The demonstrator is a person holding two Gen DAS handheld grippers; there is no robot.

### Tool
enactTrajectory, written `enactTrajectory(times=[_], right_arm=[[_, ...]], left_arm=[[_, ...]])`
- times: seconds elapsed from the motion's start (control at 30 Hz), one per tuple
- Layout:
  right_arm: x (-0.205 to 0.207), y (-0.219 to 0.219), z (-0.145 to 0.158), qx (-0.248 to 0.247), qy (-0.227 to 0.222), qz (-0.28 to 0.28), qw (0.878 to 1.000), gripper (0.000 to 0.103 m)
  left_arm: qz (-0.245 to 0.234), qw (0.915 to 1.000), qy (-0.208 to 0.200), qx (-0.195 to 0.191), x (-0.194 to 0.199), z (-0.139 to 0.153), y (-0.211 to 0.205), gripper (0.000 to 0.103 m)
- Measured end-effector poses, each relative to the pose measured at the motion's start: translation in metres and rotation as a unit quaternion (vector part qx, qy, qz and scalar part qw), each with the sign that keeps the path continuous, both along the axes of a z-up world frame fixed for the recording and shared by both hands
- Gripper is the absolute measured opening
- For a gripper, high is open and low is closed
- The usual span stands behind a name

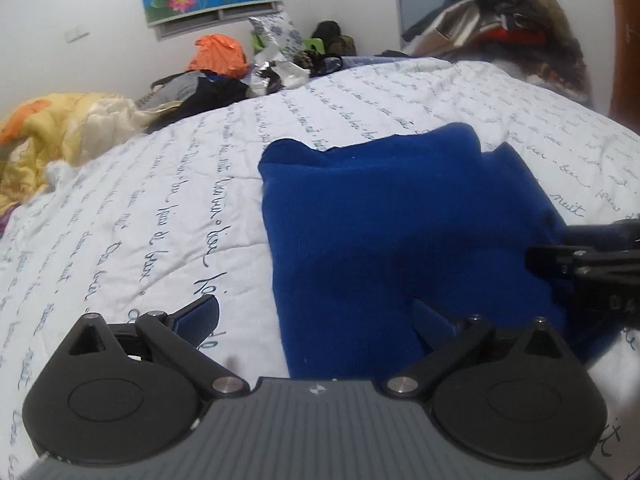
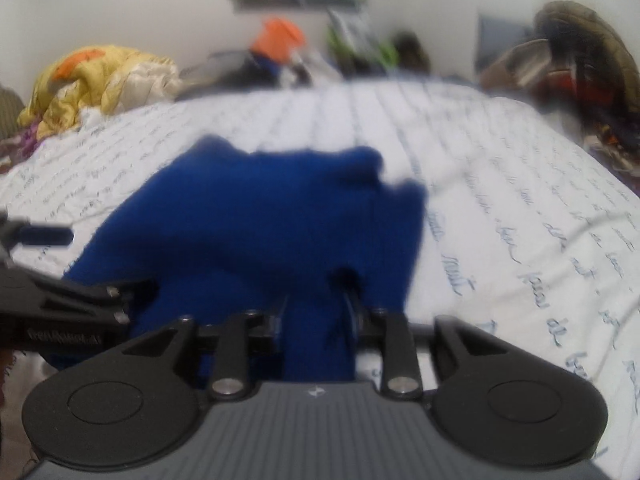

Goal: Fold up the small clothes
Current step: 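Open both grippers and lift them away from the folded sweater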

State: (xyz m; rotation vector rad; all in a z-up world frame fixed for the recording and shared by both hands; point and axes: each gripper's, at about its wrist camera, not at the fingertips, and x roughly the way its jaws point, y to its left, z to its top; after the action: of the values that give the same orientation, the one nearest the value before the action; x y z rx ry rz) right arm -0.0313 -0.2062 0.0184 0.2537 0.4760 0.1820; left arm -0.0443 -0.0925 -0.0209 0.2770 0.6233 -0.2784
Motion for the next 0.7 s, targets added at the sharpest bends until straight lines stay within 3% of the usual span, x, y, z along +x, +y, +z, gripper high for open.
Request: enactTrajectory(times=[0.07, 0.1, 0.23, 0.4, 0.7], right_arm=[[-0.005, -0.001, 0.0, 0.024, -0.014, -0.014, 1.0, 0.079], [-0.007, 0.001, -0.001, 0.027, -0.021, -0.02, 0.999, 0.081], [-0.01, 0.011, -0.012, 0.01, -0.008, -0.04, 0.999, 0.081], [-0.021, 0.01, -0.021, 0.029, -0.003, -0.054, 0.998, 0.083], [-0.039, 0.018, -0.021, 0.004, -0.012, -0.066, 0.998, 0.089]], left_arm=[[0.014, 0.9998, 0.0, -0.011, -0.005, 0.0, 0.003, 0.103], [0.019, 0.9997, 0.002, -0.017, -0.003, 0.0, 0.004, 0.103], [0.047, 0.9981, 0.012, -0.039, -0.008, -0.003, 0.009, 0.103], [0.064, 0.9952, 0.02, -0.072, -0.02, -0.004, 0.019, 0.103], [0.076, 0.9945, -0.007, -0.073, -0.048, -0.004, 0.027, 0.103]])
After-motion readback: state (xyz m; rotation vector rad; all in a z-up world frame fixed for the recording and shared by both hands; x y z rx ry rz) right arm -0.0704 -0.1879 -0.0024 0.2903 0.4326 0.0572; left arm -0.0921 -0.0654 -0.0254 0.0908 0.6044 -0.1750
